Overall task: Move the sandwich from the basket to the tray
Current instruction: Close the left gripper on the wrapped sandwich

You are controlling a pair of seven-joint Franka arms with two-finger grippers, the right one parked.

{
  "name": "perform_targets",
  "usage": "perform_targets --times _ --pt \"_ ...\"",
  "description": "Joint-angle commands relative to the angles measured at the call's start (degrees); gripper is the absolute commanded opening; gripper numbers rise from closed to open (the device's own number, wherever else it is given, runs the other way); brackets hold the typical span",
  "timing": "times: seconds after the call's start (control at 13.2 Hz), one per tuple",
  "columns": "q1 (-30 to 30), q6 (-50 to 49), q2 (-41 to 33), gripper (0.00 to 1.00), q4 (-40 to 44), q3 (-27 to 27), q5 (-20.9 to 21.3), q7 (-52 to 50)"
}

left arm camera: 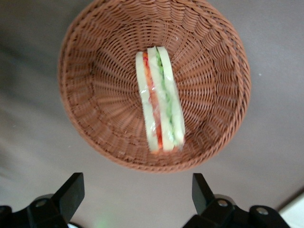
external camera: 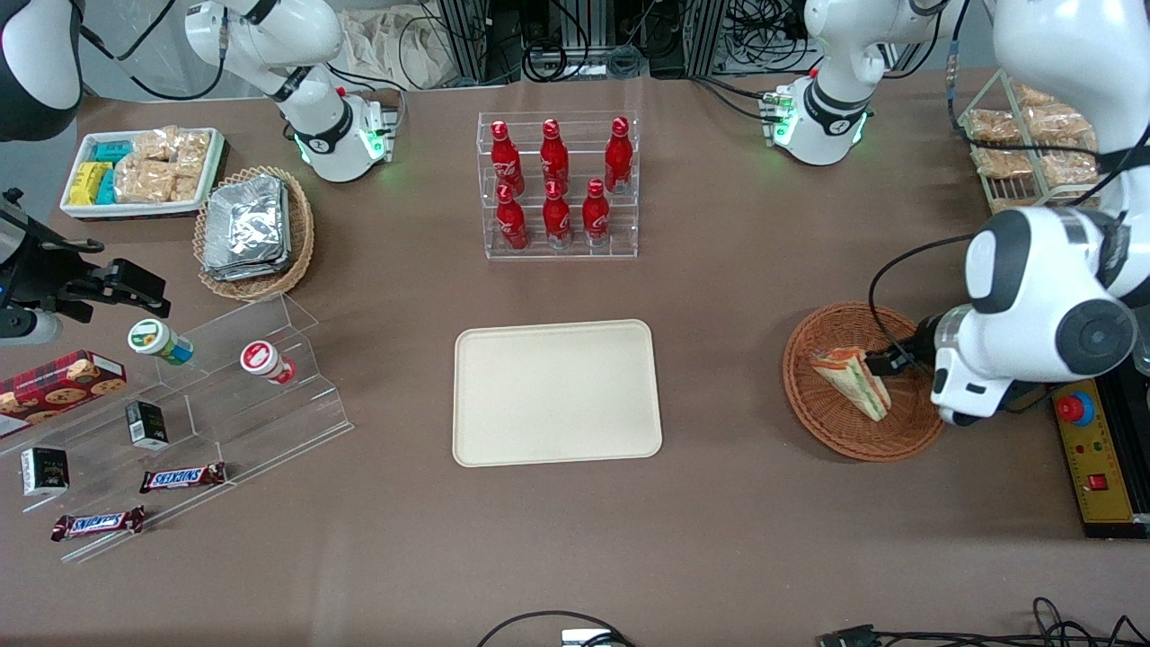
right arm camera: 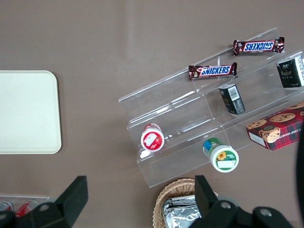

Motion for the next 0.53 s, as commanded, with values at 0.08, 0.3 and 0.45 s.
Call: perform_targets --times 0.08,0.3,0.45 --pt "0.18 6.30 5.64 1.00 -0.38 -0.07 -0.63 -2.15" --pt "0.18 11.66 7.76 1.00 -3.17 0.28 -0.80 -3.29" --pt "0.18 15.97 7.85 1.00 -6.34 0.20 -0.80 -3.38"
